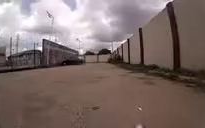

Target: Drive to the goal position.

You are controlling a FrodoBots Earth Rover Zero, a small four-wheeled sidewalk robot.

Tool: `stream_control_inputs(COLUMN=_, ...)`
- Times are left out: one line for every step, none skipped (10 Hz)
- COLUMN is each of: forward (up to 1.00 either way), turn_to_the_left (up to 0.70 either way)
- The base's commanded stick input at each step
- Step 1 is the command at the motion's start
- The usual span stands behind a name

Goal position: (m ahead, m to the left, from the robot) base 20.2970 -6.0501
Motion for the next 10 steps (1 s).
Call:
stream_control_inputs(forward=0.50, turn_to_the_left=-0.01)
stream_control_inputs(forward=0.50, turn_to_the_left=-0.01)
stream_control_inputs(forward=0.50, turn_to_the_left=-0.01)
stream_control_inputs(forward=0.50, turn_to_the_left=-0.01)
stream_control_inputs(forward=0.50, turn_to_the_left=-0.01)
stream_control_inputs(forward=0.50, turn_to_the_left=-0.01)
stream_control_inputs(forward=0.50, turn_to_the_left=-0.01)
stream_control_inputs(forward=0.50, turn_to_the_left=-0.01)
stream_control_inputs(forward=0.50, turn_to_the_left=-0.01)
stream_control_inputs(forward=0.50, turn_to_the_left=-0.01)
